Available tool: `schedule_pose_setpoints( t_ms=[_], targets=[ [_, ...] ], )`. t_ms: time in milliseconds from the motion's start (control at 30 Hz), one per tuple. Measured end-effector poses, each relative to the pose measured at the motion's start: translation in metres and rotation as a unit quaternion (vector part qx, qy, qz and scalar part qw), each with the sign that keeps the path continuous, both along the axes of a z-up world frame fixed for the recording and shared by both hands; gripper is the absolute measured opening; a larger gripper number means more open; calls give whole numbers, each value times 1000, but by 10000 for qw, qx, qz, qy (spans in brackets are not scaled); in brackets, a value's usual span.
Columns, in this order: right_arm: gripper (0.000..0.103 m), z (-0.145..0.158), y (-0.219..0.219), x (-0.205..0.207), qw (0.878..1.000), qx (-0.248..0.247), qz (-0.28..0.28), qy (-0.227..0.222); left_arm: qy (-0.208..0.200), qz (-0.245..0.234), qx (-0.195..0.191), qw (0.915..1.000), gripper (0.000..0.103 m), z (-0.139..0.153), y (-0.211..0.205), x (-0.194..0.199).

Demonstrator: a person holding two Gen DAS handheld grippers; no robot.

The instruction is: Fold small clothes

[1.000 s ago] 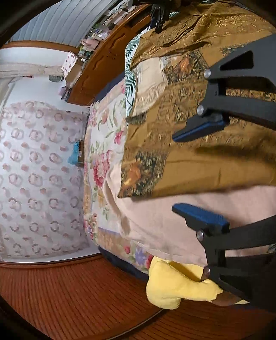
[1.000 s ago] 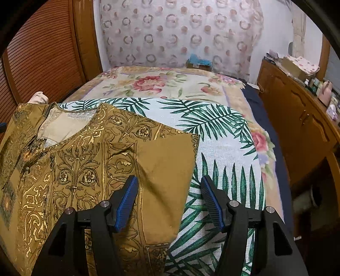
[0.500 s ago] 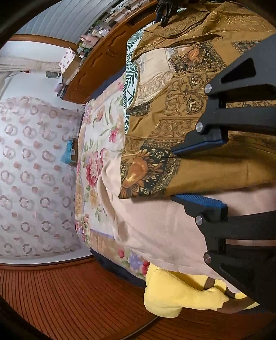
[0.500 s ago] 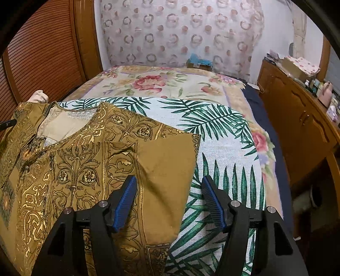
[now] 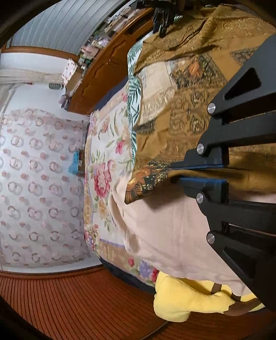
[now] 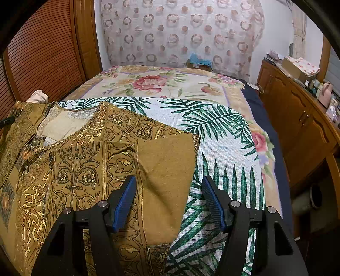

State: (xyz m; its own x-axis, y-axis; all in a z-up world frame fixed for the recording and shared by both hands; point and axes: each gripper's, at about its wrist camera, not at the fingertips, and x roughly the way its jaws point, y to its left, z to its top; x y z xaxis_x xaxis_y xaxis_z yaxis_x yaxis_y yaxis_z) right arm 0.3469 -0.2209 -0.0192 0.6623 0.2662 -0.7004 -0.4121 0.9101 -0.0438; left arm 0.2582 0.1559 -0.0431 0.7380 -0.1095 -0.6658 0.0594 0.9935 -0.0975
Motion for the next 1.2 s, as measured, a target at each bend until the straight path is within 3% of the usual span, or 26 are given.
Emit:
schedule_pose_setpoints(
  t_ms=[333, 400, 500, 533, 567, 800, 1000, 1200],
  targets=[
    [67, 0, 2, 0, 9999, 17, 116, 0, -407, -375, 3, 9985, 5, 23, -42, -33],
    [59, 1, 4, 0, 9997, 15, 236, -7, -460, -457, -64, 9979, 5, 28, -48, -40],
    [33, 4, 8, -2, 9993, -18, 379, 59, -529, -509, -118, 9972, 5, 34, -52, -49],
    [16, 5, 9, -2, 9988, 4, 469, 145, -557, -523, -121, 9970, 5, 36, -54, -54],
    [10, 6, 9, -3, 9985, 36, 508, 189, -575, -525, -123, 9969, 5, 37, -54, -57],
    [5, 31, -6, -33, 9976, 405, 515, -207, -898, -387, -160, 9951, 5, 51, -48, -91],
    [5, 61, -20, -89, 9927, 626, 741, -712, -1117, -338, -177, 9930, 5, 62, -40, -130],
    [5, 60, -35, -152, 9888, 689, 891, -975, -1224, -156, -298, 9919, 4, 59, -22, -173]
  ],
)
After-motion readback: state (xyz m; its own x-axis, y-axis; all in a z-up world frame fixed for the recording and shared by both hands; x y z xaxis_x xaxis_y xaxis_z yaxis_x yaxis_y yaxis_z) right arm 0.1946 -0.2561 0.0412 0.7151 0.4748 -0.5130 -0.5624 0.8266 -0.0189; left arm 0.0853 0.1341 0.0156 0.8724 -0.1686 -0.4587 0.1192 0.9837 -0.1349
